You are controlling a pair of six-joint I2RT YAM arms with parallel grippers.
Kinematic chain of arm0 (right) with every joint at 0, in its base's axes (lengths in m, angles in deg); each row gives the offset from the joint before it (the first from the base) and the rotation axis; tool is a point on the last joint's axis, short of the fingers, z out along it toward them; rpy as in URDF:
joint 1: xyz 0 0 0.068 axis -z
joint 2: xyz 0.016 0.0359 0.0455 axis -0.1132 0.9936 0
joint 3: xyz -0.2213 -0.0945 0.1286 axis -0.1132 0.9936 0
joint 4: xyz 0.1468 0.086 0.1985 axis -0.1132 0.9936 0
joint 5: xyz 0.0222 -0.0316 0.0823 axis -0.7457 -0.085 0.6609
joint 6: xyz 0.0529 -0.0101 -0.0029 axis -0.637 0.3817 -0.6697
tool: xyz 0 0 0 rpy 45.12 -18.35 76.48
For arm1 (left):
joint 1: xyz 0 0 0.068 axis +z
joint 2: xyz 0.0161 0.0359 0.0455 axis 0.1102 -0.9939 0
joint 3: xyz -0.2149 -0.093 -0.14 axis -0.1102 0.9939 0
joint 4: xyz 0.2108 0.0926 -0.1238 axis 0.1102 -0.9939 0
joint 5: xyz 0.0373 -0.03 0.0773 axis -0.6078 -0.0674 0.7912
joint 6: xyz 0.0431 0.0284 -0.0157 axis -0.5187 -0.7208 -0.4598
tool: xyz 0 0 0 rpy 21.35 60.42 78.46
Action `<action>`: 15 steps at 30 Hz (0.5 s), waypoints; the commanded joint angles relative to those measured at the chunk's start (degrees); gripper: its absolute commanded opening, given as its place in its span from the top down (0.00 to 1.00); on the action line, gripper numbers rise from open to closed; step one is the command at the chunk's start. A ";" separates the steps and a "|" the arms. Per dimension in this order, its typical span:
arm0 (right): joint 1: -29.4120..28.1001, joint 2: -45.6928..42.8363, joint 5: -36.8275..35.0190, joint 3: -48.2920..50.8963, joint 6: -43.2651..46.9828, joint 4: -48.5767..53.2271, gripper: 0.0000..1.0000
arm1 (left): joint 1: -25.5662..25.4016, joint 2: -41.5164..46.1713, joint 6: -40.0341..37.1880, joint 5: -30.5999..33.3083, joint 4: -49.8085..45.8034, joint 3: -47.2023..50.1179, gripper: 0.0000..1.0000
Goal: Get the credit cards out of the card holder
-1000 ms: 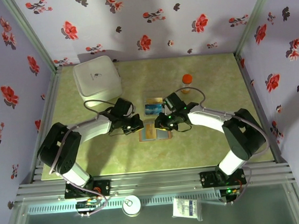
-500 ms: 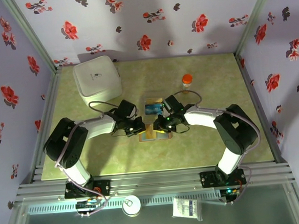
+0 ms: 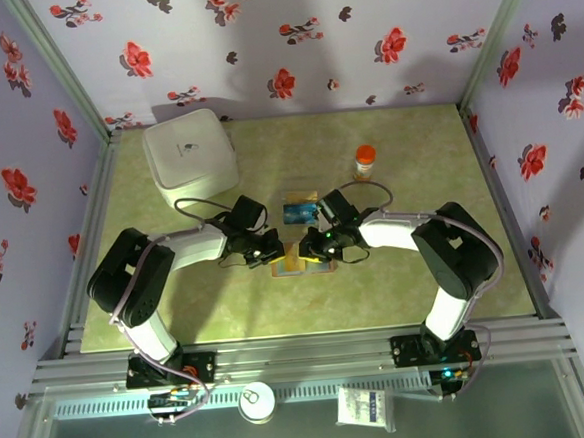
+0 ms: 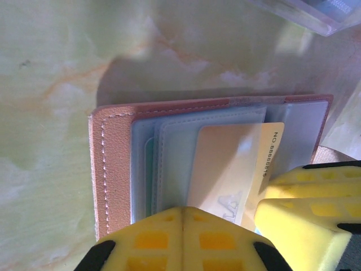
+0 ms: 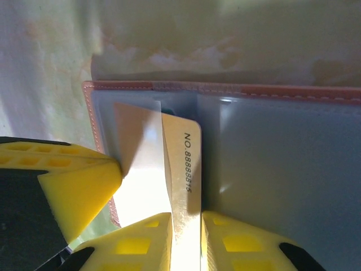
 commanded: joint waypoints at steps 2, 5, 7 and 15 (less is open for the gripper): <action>0.59 -0.28 2.14 1.28 -1.53 -3.33 0.80 | -0.25 -1.66 -1.86 1.36 -3.11 -0.56 1.00; 0.63 -0.16 2.50 2.12 -2.12 -5.28 0.80 | -0.26 -1.70 -1.93 1.30 -3.22 -0.70 1.00; 0.80 0.23 2.48 2.26 -2.23 -5.46 0.82 | -0.21 -1.70 -2.01 1.27 -3.46 -0.84 1.00; 1.63 -4.44 -1.09 3.81 -0.06 -1.05 0.91 | -0.20 -1.02 -2.50 2.62 -4.89 -0.89 1.00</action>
